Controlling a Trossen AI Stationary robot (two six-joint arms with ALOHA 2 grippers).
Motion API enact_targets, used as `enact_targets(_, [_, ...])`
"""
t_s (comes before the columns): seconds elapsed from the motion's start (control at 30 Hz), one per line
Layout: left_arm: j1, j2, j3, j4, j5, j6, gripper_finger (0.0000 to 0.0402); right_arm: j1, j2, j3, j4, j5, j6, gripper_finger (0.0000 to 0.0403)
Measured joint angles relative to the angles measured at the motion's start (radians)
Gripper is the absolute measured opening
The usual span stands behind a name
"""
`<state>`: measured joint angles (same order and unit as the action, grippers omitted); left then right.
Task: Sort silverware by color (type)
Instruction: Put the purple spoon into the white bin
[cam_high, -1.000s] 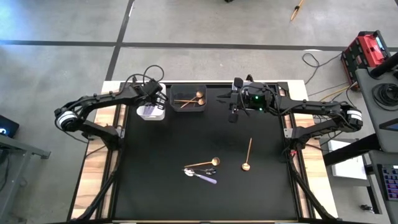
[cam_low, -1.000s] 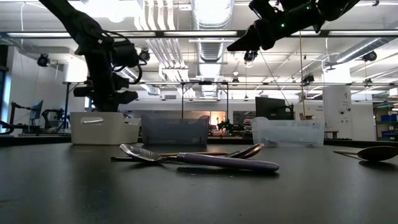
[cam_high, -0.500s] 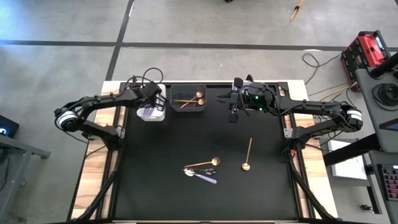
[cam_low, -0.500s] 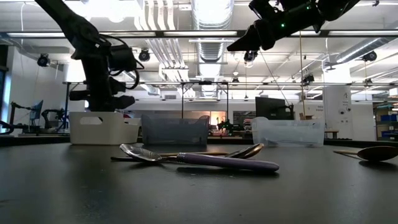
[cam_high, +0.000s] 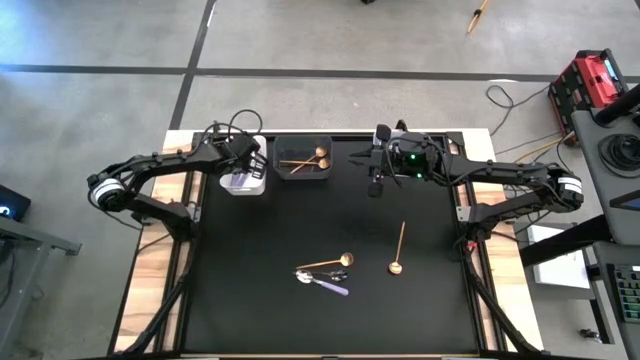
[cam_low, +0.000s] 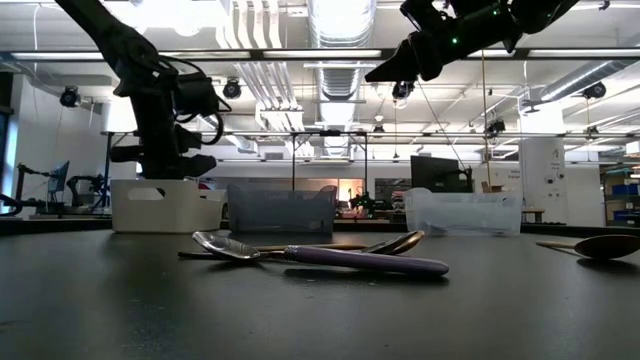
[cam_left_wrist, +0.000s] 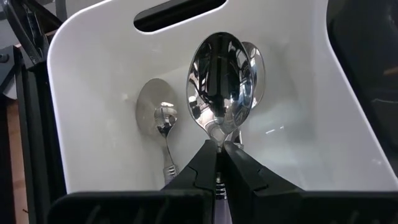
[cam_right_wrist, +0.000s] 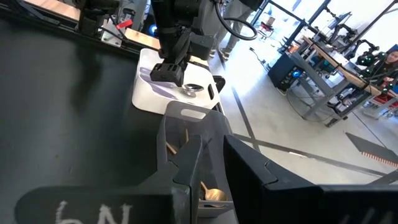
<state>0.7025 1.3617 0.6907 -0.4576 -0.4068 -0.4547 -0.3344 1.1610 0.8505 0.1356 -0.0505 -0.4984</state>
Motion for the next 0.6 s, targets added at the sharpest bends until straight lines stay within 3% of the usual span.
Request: enact_targets(0.6, [0.0, 0.031, 0.0, 0.002, -0.005, 0.0, 0.0006, 0.0, 0.0, 0.0, 0.0, 0.0, 0.0, 0.0059])
